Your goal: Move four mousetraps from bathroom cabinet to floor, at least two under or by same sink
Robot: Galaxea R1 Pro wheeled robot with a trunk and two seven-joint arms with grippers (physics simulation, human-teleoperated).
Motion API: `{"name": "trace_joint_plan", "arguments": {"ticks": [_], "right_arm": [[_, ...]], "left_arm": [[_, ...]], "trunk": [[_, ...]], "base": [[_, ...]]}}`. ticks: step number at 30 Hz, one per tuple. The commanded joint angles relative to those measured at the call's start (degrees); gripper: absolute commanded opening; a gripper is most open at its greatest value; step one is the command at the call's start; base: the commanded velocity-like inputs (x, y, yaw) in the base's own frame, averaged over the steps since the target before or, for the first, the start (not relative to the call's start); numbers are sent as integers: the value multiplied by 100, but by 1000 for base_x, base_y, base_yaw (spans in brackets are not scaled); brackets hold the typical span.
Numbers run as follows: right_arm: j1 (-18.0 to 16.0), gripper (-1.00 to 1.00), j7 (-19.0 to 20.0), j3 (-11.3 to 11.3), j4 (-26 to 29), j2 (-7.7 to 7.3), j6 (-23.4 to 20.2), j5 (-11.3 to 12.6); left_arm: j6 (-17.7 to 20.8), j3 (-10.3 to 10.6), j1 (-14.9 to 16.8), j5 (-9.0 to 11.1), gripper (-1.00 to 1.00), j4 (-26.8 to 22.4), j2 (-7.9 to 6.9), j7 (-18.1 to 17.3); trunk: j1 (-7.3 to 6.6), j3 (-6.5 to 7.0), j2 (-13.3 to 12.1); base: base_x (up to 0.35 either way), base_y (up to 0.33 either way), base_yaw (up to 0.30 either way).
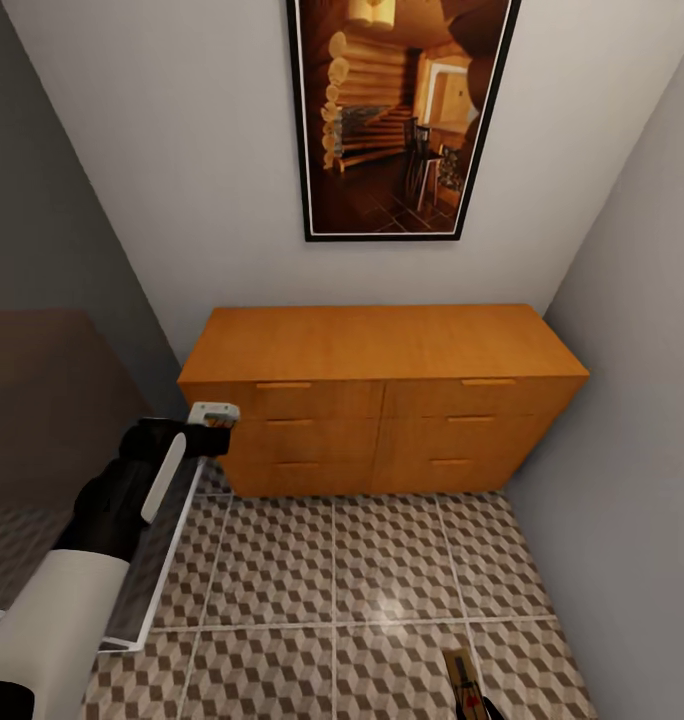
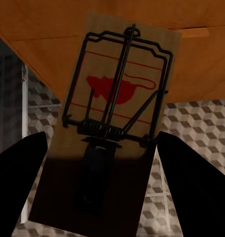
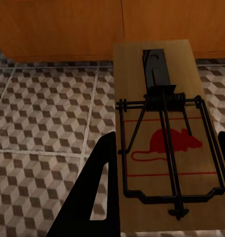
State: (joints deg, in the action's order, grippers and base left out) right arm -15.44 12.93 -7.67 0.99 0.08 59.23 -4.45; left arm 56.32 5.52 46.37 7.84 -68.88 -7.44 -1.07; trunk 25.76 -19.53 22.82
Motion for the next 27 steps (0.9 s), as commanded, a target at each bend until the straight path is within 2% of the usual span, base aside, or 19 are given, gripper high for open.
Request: {"name": "trace_joint_plan", "arguments": {"ticks": [1,5,6,8,10,13,15,17,18,20,22,24,25,27], "right_arm": [[-3,-100,17,-50,-2,0,14,-39],[-3,-100,17,-52,-2,-5,6,-39],[-3,-100,17,-55,-2,-6,2,-39],[-3,-100,17,-57,-2,-7,-3,-39],[-3,-100,17,-58,-2,-8,-6,-39],[-3,-100,17,-59,-2,-8,-7,-39],[-3,-100,17,-59,-2,-10,-7,-39],[-3,-100,15,-59,-2,-17,-8,-39],[-3,-100,15,-59,-2,-19,-8,-39],[-3,-100,14,-59,-2,-23,-11,-39],[-3,-100,16,-59,-1,-29,-12,-39],[-3,-100,15,-61,3,-32,-15,-39],[-3,-100,15,-62,4,-33,-15,-39],[-3,-100,15,-66,7,-38,-14,-39]], "left_arm": [[19,9,3,15,-100,39,-3,1],[-59,66,-147,15,-100,466,19,-11],[-189,120,-251,15,-100,600,24,-13],[-554,213,-462,15,-100,768,28,-14],[-1256,307,-827,15,-100,1050,35,-15],[-2025,374,-1137,15,-100,1578,74,-20],[-2919,450,-1307,15,-100,2396,100,-26],[-4034,497,-1379,15,-100,3485,125,-31],[-4341,503,-1389,15,-100,3786,141,-31],[-5481,513,-1412,15,-100,4961,213,-33],[-6228,519,-1422,15,-100,5916,252,-36],[-6820,522,-1444,15,-100,6587,267,-40],[-7020,522,-1462,15,-100,6728,270,-40],[-8016,521,-1649,25,-100,7089,267,-37]], "trunk": [[2,-9,10],[2,-9,10],[2,-9,10],[2,-9,10],[2,-9,10],[2,-9,10],[2,-9,10],[2,-9,10],[2,-9,10],[2,-9,10],[2,-9,10],[2,-9,10],[2,-9,10],[2,-9,10]], "base": [[-26,0,0],[-12,0,0],[-4,0,0],[-3,0,0],[-1,0,0],[0,0,0],[0,0,0],[0,0,0],[0,0,0],[0,0,0],[0,0,0],[0,0,0],[0,0,0],[0,0,0]]}}
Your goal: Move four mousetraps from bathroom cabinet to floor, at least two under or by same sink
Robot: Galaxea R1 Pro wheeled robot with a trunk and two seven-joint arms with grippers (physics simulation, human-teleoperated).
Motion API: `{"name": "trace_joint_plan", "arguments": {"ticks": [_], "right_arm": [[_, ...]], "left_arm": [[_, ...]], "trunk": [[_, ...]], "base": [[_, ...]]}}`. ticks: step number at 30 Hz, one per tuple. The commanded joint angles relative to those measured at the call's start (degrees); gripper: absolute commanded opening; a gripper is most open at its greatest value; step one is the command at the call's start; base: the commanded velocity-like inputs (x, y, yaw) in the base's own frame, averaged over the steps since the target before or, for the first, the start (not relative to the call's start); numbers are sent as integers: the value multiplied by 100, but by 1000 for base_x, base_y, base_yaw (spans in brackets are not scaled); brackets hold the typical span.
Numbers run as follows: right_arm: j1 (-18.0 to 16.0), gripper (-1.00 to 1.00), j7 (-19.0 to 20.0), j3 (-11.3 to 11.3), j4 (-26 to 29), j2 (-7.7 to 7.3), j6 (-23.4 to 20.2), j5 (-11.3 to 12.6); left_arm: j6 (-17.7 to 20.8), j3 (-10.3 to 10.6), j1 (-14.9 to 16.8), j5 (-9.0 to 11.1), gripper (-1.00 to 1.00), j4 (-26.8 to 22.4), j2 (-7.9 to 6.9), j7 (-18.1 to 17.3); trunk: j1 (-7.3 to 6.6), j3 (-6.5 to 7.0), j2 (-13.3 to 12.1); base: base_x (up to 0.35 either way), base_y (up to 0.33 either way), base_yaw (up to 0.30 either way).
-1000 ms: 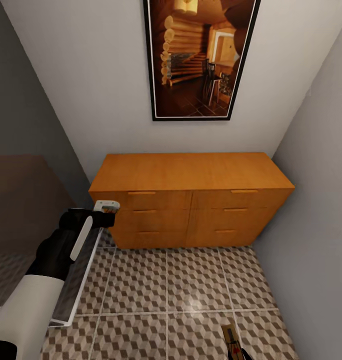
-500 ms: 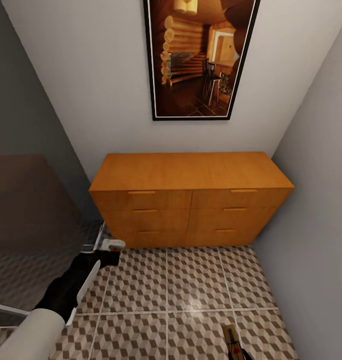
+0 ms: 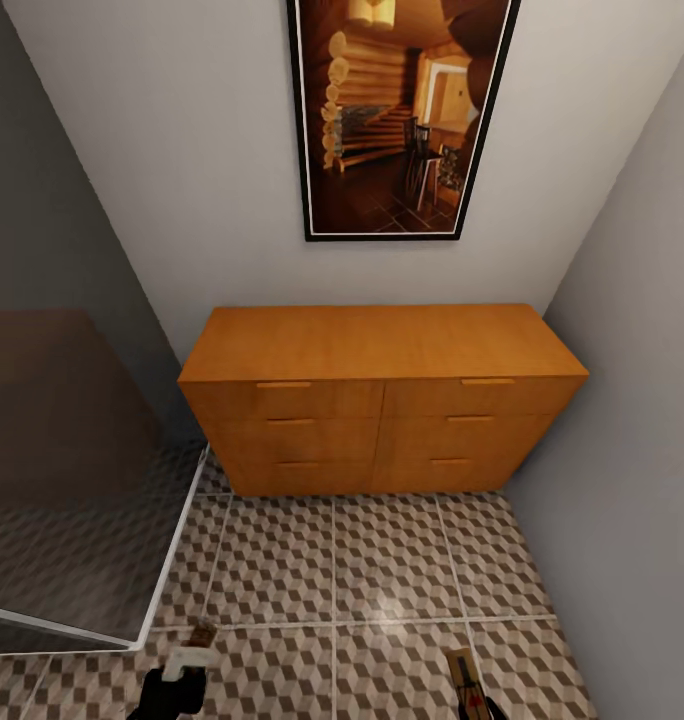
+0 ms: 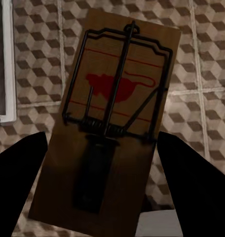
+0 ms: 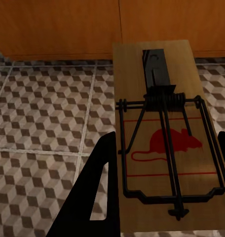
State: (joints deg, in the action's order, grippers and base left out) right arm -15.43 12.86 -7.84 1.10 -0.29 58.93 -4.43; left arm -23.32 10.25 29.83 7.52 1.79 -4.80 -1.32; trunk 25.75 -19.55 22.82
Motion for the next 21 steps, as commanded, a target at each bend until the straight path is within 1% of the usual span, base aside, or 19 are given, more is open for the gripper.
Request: {"name": "trace_joint_plan", "arguments": {"ticks": [1,2,3,4,6,7,10,11,13,14,16,18,21], "right_arm": [[-4,-100,22,-49,1,-3,18,-41],[-4,-100,22,-49,3,-2,19,-41],[-4,-100,24,-50,7,0,20,-41],[-4,-100,27,-53,9,1,21,-41],[-4,-100,30,-57,17,2,26,-41],[-4,-100,30,-57,18,0,27,-41],[-4,-100,32,-69,30,-10,30,-41],[-4,-100,32,-71,32,-18,30,-41],[-4,-100,30,-79,59,-75,40,-41],[-4,-100,28,-81,108,-104,45,-41],[-4,-100,26,-83,225,-129,51,-41],[-4,-100,18,-85,363,-138,44,-41],[-4,-100,-64,-80,412,-117,31,-34]], "left_arm": [[-536,48,-153,60,-100,111,0,-9],[-744,48,-243,61,-100,143,-1,-7],[-1087,48,-432,63,-100,189,-7,-5],[-1347,48,-610,64,-100,218,-20,-3],[-1771,48,-931,65,-100,245,-65,-1],[-1884,48,-1002,65,-100,250,-76,-1],[-2627,48,-1320,65,-100,264,-127,6],[-2755,48,-1357,65,-100,265,-143,8],[-3174,48,-1463,66,-100,268,-194,19],[-3299,48,-1501,66,-100,268,-221,22],[-3407,48,-1550,66,-100,269,-252,24],[-3462,46,-1587,69,-100,269,-272,38],[-3475,41,-1605,76,-100,269,-293,55]], "trunk": [[4,-8,10],[4,-8,10],[4,-8,10],[4,-8,10],[4,-8,10],[4,-8,10],[4,-8,10],[4,-8,10],[4,-8,10],[4,-8,10],[4,-8,10],[4,-8,10],[4,-8,10]], "base": [[0,0,0],[0,0,0],[0,0,0],[0,0,0],[0,0,0],[0,0,0],[0,0,0],[0,0,0],[0,0,0],[0,0,0],[0,0,0],[0,0,0],[0,0,0]]}}
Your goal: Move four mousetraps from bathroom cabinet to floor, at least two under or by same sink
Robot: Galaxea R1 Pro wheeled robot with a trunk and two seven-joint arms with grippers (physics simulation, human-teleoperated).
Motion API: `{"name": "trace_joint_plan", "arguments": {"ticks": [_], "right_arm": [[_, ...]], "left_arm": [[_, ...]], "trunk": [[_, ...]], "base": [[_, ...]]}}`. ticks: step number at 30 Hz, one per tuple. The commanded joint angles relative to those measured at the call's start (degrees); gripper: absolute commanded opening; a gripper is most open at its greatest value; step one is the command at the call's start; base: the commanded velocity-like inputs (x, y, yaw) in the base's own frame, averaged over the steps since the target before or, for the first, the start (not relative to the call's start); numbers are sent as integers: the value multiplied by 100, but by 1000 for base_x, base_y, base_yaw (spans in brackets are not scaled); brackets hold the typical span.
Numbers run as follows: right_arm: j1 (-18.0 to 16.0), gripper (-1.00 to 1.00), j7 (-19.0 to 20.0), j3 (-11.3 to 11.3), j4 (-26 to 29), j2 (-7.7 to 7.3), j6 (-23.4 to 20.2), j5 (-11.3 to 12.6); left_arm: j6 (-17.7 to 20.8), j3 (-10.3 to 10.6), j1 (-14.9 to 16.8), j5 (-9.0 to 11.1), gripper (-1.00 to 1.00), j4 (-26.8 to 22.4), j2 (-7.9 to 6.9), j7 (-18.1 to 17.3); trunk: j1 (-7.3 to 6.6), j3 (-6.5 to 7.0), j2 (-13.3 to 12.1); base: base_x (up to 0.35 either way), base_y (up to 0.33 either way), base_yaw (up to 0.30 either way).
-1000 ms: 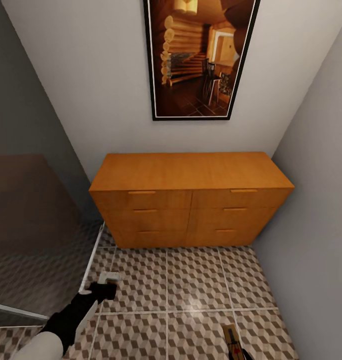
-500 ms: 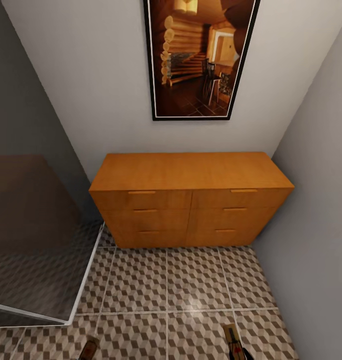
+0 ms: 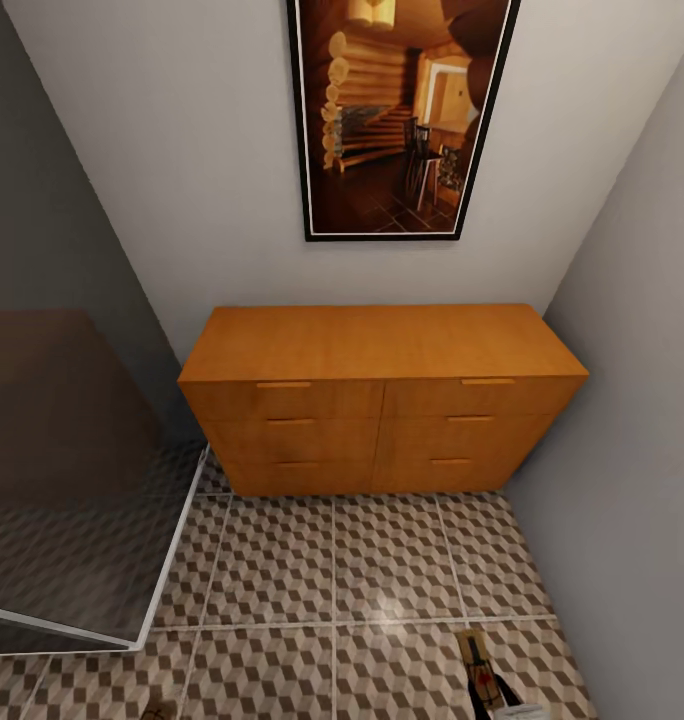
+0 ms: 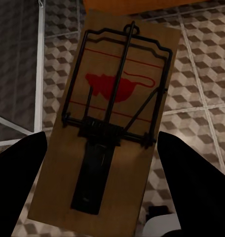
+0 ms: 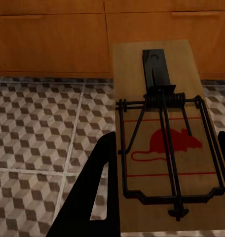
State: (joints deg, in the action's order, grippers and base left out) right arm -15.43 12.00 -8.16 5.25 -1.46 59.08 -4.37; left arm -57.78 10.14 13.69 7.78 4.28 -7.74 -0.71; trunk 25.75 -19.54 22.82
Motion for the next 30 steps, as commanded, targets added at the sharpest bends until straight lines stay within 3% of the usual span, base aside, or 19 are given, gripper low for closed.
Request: {"name": "trace_joint_plan", "arguments": {"ticks": [1,9,30], "right_arm": [[-4,-100,-15,-46,-4,3,16,-39],[-4,-100,-821,-23,-19,22,4,-32],[-4,-100,-916,-19,-24,32,7,-37]], "left_arm": [[-30,51,7,49,-100,20,0,-3],[-7,50,2,56,-100,20,6,2],[3,50,2,57,-100,20,10,9]], "trunk": [[3,-9,10],[3,-35,10],[3,-79,10]], "base": [[0,0,0],[0,0,65],[0,0,75]]}}
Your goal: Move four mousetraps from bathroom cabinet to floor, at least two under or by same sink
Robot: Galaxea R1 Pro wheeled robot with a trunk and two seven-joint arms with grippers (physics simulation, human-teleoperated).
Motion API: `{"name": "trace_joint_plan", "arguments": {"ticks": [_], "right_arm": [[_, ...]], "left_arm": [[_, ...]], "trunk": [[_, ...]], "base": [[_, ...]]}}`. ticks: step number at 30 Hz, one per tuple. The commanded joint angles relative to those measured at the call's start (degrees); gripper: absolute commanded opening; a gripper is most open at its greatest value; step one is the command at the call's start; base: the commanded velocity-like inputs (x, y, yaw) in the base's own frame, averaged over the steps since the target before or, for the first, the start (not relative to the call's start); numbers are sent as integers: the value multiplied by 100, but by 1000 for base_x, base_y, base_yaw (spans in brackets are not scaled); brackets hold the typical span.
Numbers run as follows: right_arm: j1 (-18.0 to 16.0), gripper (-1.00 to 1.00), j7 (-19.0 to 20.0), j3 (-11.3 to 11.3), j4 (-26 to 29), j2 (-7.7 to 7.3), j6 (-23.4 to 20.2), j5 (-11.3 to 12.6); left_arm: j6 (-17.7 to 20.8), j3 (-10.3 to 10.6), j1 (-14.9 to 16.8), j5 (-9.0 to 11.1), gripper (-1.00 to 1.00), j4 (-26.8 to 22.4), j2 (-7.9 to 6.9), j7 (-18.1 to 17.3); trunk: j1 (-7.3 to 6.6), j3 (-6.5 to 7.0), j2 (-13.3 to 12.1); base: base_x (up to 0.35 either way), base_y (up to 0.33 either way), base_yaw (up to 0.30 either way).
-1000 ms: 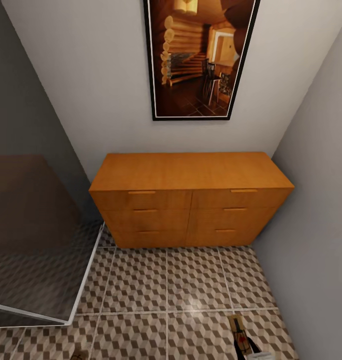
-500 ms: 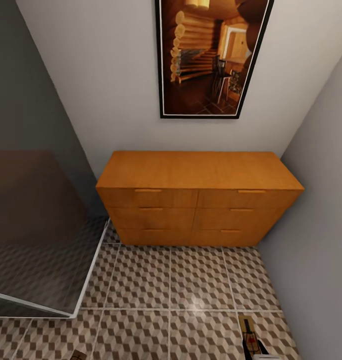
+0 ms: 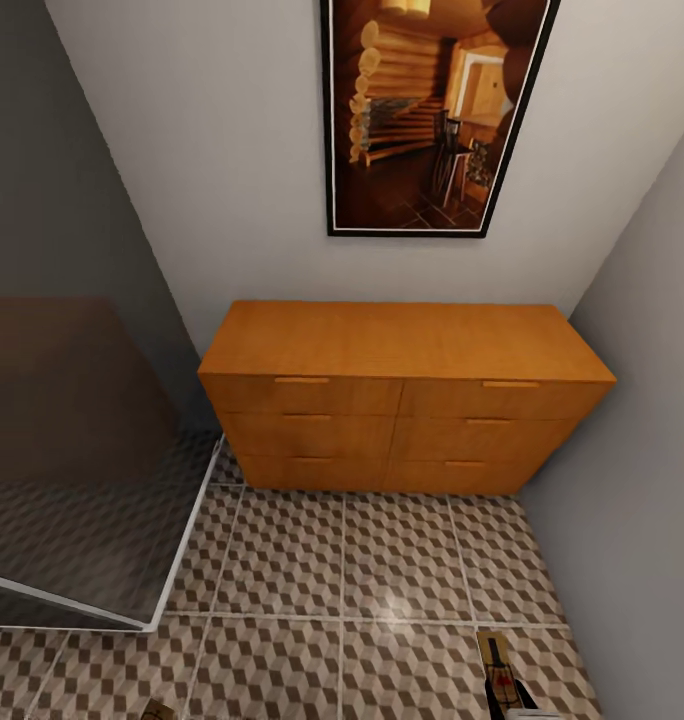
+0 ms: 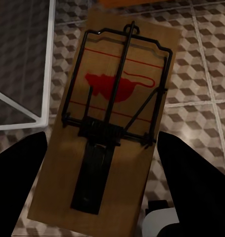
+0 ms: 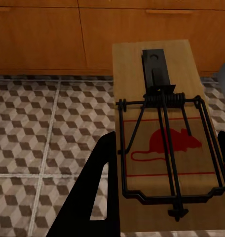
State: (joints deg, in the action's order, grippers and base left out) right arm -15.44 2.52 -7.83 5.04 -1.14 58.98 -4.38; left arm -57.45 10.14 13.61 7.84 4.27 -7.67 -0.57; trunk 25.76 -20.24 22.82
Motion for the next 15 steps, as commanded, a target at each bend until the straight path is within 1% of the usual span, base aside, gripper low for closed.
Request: {"name": "trace_joint_plan", "arguments": {"ticks": [1,15], "right_arm": [[-3,-100,31,-54,-3,0,17,-37],[-3,-100,29,-61,-3,0,17,-37]], "left_arm": [[-30,49,10,51,-100,22,2,-5],[-30,49,10,50,-100,22,11,-7]], "trunk": [[3,-9,10],[3,-9,10]], "base": [[0,0,217],[0,0,259]]}}
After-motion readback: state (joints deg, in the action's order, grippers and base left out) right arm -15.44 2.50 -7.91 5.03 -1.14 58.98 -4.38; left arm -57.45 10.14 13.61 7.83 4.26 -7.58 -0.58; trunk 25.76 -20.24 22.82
